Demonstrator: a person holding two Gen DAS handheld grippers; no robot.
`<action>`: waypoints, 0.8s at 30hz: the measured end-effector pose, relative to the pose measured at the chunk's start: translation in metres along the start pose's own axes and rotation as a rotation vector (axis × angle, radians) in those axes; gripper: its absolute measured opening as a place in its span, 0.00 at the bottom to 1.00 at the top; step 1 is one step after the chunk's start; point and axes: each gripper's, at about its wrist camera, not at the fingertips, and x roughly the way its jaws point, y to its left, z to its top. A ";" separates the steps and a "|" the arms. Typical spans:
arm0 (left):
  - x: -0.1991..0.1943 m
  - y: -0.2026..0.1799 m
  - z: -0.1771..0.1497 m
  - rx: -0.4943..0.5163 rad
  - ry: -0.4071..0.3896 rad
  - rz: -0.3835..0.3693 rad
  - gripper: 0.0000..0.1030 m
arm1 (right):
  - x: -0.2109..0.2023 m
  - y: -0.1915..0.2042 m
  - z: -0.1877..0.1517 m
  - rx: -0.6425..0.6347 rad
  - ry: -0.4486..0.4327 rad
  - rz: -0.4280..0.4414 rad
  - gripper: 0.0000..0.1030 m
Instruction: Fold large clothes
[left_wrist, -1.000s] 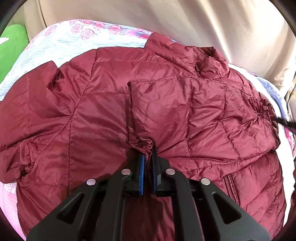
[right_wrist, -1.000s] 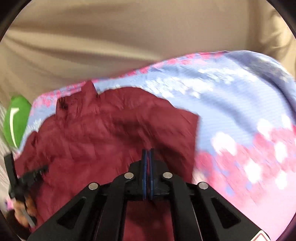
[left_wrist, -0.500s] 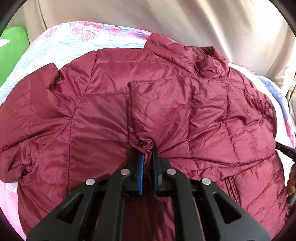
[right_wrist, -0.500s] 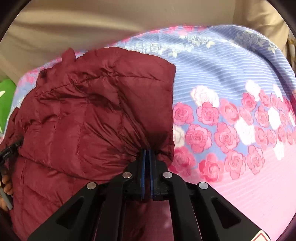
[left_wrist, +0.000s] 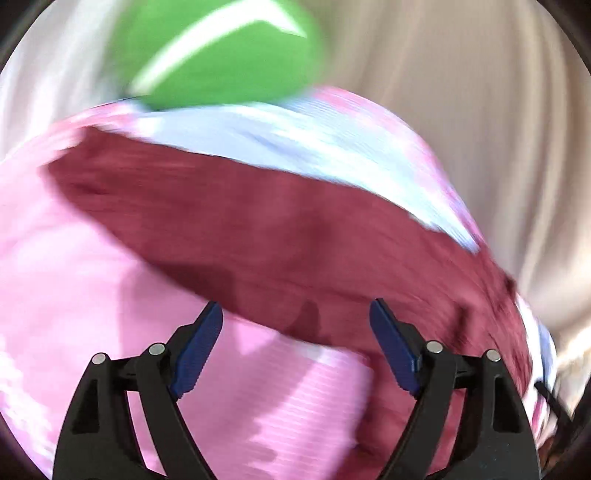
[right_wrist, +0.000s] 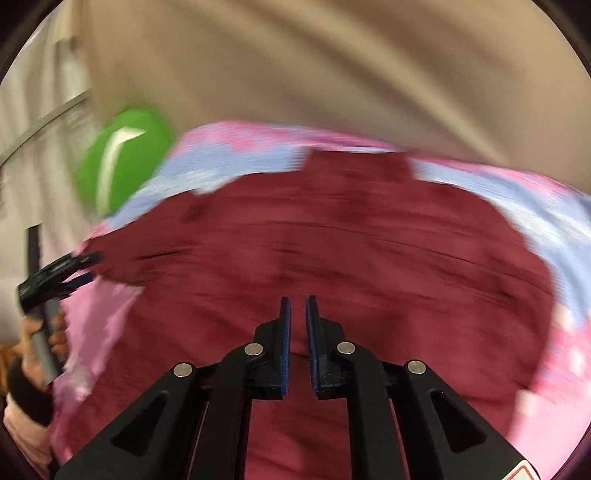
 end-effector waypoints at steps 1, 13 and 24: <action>-0.002 0.019 0.008 -0.046 -0.014 0.017 0.77 | 0.008 0.019 0.002 -0.029 0.001 0.020 0.09; 0.029 0.153 0.065 -0.360 -0.057 0.060 0.77 | 0.178 0.156 0.027 -0.084 0.189 0.143 0.09; 0.030 0.083 0.096 -0.155 -0.068 -0.060 0.03 | 0.192 0.157 0.002 -0.110 0.180 0.103 0.07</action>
